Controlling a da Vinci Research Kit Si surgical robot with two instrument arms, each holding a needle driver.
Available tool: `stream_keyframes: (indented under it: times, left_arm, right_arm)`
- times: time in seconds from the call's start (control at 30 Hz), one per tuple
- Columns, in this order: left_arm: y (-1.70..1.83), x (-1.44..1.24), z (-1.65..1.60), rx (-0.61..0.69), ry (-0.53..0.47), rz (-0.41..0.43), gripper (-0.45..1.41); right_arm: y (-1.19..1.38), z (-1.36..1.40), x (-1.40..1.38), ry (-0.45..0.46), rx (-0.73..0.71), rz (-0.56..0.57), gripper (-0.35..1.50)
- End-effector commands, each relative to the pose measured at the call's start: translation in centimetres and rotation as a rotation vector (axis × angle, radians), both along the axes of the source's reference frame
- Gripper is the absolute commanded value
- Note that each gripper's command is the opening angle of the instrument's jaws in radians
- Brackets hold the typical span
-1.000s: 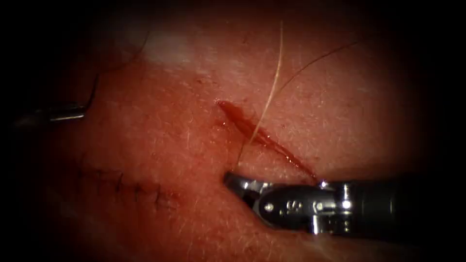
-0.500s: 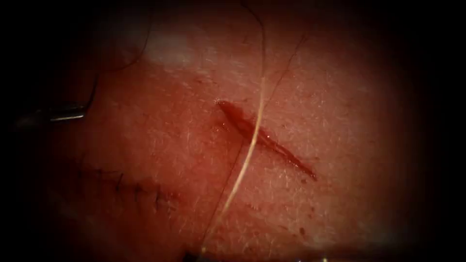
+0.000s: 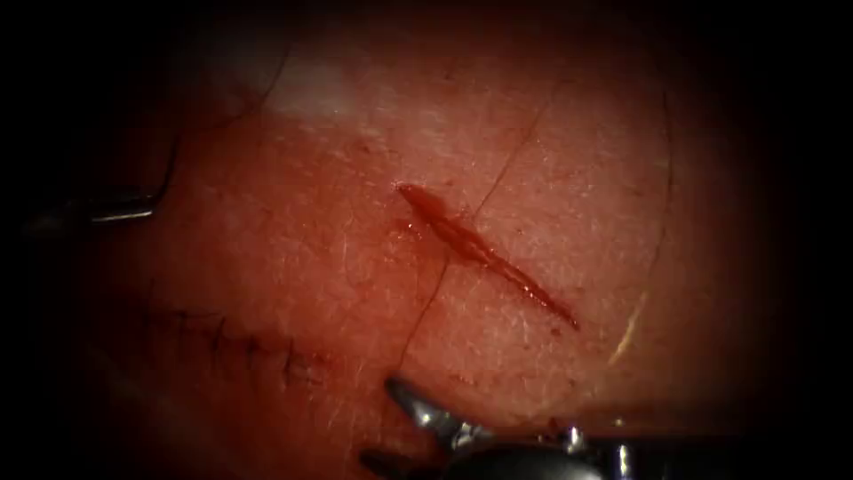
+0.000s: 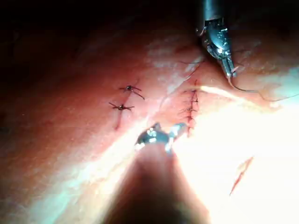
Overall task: Wound Closure
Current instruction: Use the right gripper to pull the suture through the skin, then use the right gripper to pull the suture through until a short end is left
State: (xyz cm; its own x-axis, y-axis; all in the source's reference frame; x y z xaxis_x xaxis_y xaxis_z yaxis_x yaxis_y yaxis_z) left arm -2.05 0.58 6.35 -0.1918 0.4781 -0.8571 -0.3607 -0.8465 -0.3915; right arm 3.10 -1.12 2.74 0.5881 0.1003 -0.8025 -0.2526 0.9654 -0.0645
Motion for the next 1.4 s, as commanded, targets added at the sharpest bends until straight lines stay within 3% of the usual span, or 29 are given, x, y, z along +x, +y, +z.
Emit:
stream_keyframes:
  times: [0.03, 0.27, 0.67, 0.73, 0.8, 0.83, 1.07, 1.4]
  left_arm:
    - [-0.07, -0.05, 0.07, 0.003, -0.001, 0.001, -0.45]
    - [-0.08, -0.05, 0.07, 0.008, -0.002, -0.001, -0.45]
    - [-0.09, -0.05, 0.08, 0.007, -0.002, -0.002, -0.45]
    - [-0.09, -0.04, 0.07, 0.007, -0.001, -0.002, -0.45]
    - [-0.09, -0.04, 0.07, 0.007, -0.002, -0.002, -0.45]
    - [-0.09, -0.04, 0.07, 0.007, -0.002, -0.002, -0.45]
    - [-0.09, -0.04, 0.08, 0.007, -0.002, -0.002, -0.45]
    - [-0.09, -0.04, 0.08, 0.008, 0.0, 0.0, -0.45]
  right_arm:
    - [0.09, 0.19, -0.1, -0.031, -0.005, 0.027, 1.11]
    - [0.43, 0.53, -0.36, -0.053, -0.025, 0.08, 1.13]
    - [0.62, 1.1, -0.16, -0.057, -0.048, 0.079, 0.98]
    - [0.64, 1.11, -0.16, -0.06, -0.047, 0.078, 0.74]
    - [0.66, 1.1, -0.17, -0.055, -0.043, 0.074, -0.05]
    - [0.67, 1.08, -0.18, -0.051, -0.044, 0.077, -0.33]
    - [0.68, 0.91, -0.19, -0.02, -0.054, 0.055, -0.35]
    - [0.36, 0.64, -0.13, -0.018, -0.032, 0.005, -0.35]
